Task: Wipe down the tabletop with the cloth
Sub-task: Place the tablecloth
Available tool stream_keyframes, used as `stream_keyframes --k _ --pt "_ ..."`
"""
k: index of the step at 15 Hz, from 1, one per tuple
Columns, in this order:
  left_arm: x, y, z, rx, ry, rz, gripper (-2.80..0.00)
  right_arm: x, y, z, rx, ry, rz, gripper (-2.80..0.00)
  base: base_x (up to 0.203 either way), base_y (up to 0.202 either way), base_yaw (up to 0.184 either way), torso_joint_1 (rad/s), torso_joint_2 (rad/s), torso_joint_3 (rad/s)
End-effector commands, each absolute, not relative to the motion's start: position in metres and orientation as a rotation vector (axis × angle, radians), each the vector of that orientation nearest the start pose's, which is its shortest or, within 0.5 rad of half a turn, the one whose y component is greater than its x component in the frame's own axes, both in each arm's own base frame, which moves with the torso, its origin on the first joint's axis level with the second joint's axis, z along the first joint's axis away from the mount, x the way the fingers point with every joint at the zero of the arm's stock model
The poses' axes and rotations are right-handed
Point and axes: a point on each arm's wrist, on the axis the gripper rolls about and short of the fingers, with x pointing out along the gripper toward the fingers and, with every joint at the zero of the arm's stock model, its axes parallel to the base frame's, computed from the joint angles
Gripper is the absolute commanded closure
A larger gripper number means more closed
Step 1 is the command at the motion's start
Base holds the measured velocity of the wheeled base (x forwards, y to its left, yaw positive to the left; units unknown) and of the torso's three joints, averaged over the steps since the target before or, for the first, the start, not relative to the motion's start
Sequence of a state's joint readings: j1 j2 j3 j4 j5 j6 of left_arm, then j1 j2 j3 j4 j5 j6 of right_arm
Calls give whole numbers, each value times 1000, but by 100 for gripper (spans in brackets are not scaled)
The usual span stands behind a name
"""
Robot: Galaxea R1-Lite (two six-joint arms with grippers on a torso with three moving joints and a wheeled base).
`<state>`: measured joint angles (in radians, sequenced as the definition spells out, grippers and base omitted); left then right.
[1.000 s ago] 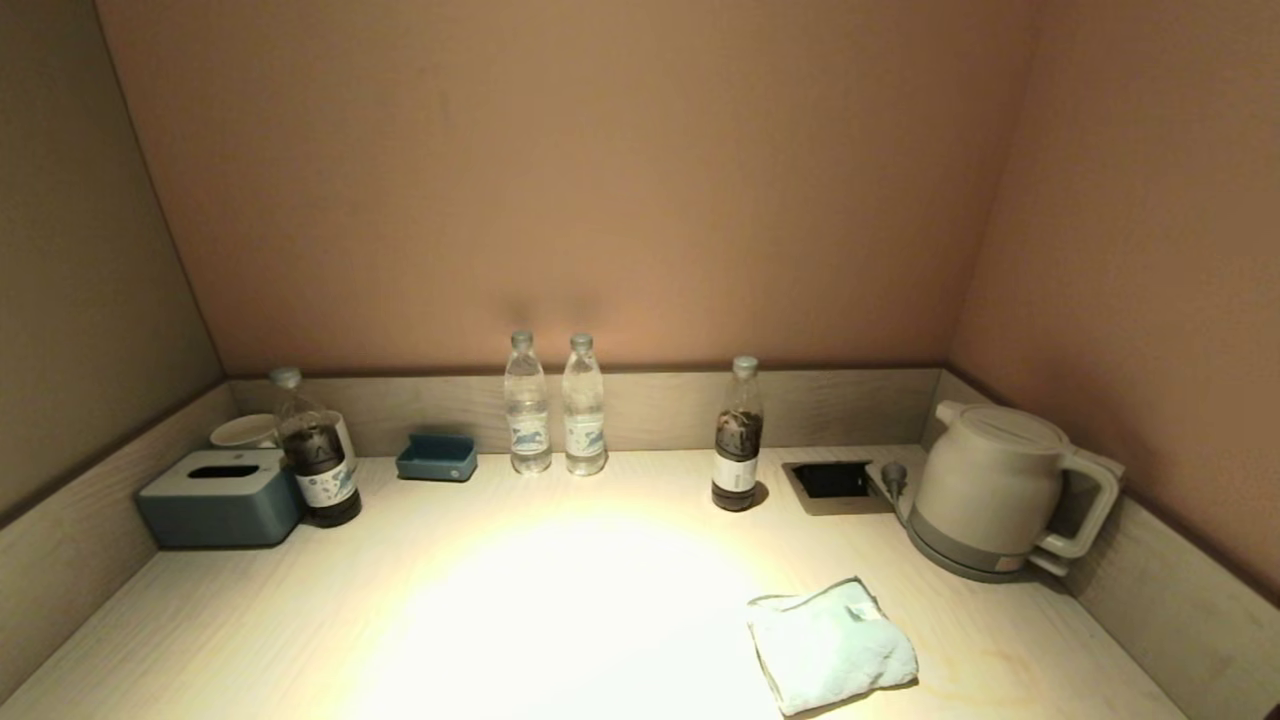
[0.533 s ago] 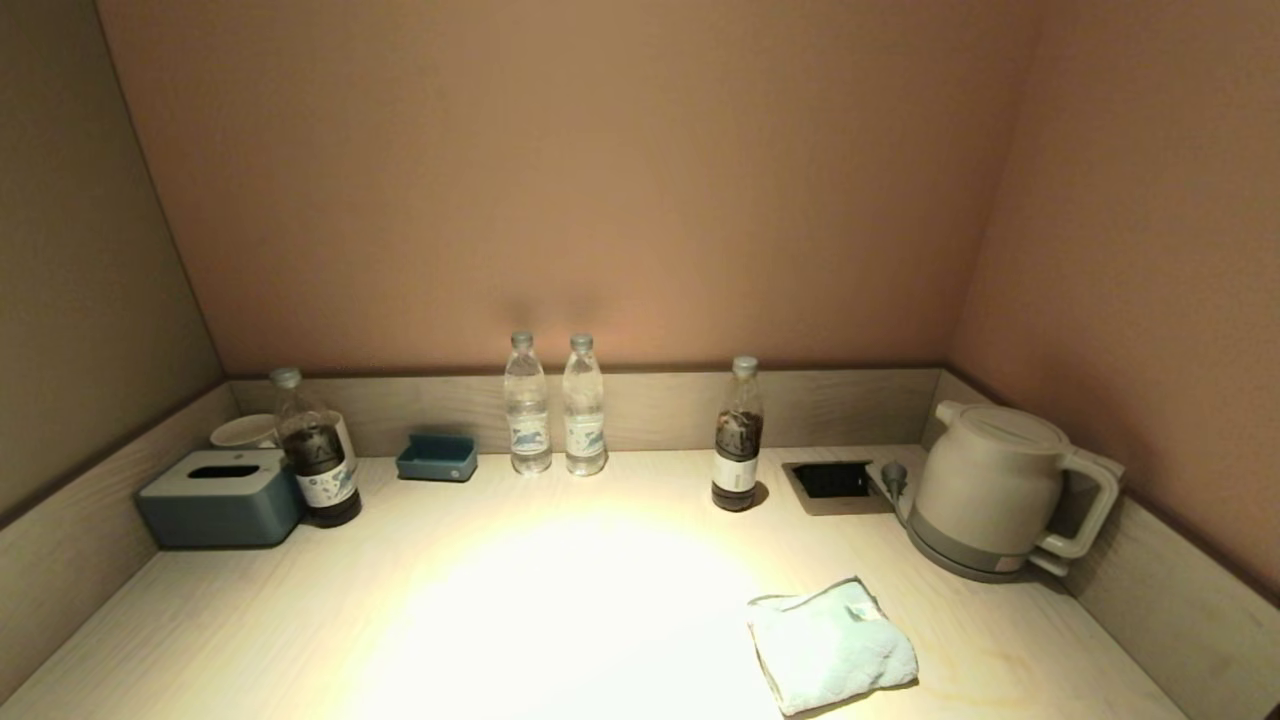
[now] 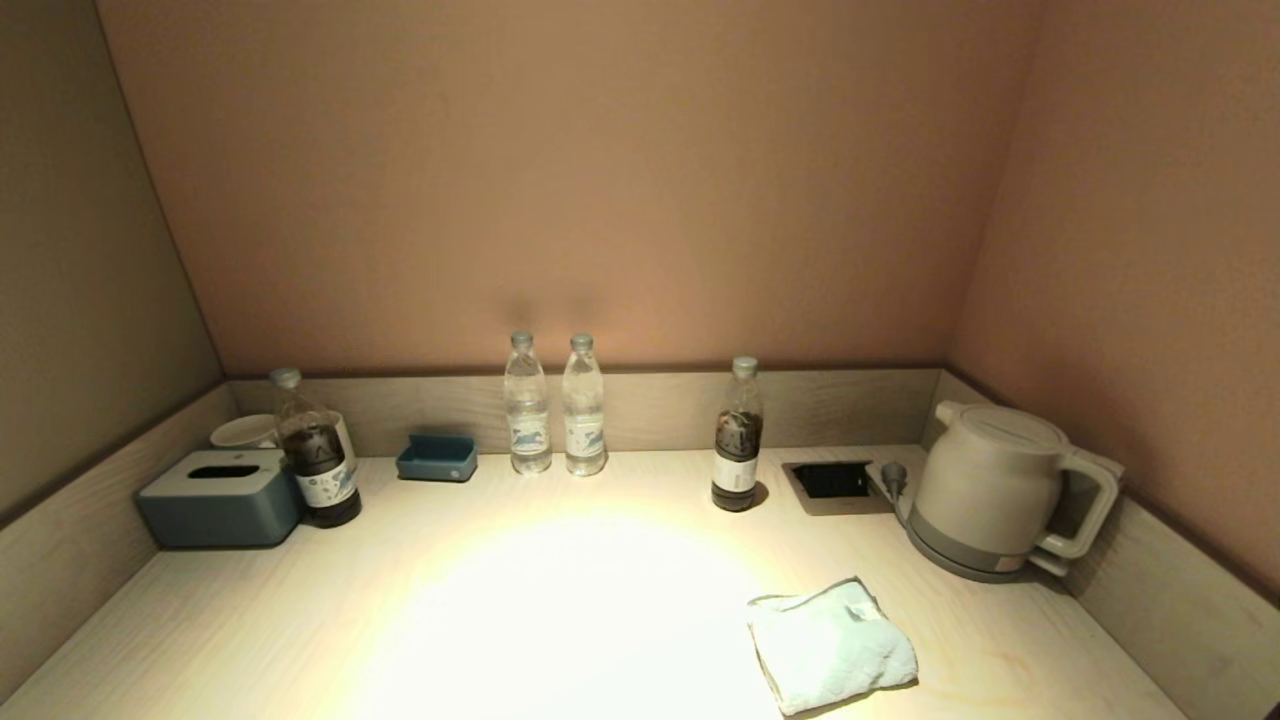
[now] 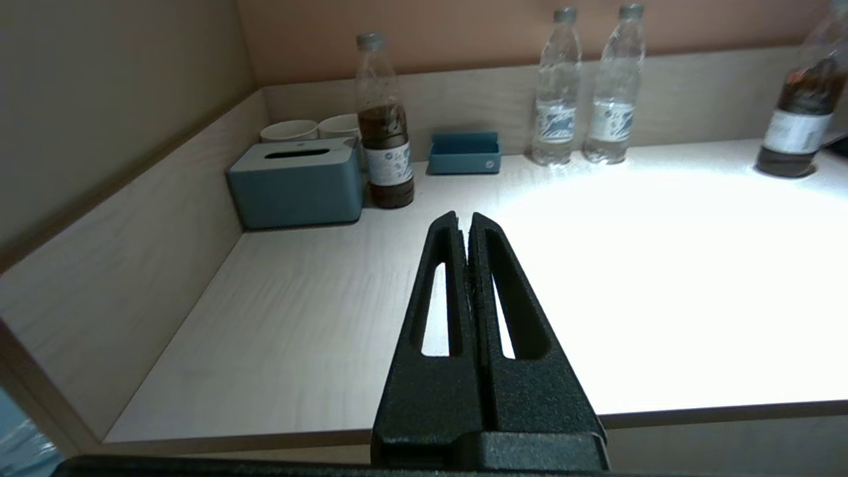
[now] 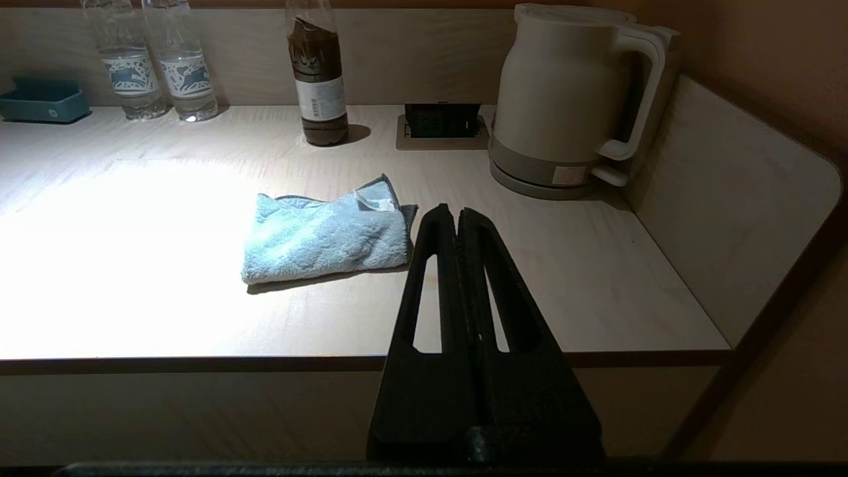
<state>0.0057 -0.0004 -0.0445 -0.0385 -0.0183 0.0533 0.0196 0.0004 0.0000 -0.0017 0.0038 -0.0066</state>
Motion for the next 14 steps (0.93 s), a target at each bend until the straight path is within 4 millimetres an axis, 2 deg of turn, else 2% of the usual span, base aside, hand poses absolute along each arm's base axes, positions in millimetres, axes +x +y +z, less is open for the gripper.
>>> stream_keyframes --k 1,8,14 --pt "-24 0 83 59 -52 15 0 -23 0 76 -7 0 25 0 0 0 0 0 0 0" --pt "-23 0 74 51 17 1 0 -23 0 76 -6 0 25 0 0 0 0 0 0 0" --pt "-23 0 74 37 11 0 0 -23 0 76 -6 0 25 0 0 0 0 0 0 0"
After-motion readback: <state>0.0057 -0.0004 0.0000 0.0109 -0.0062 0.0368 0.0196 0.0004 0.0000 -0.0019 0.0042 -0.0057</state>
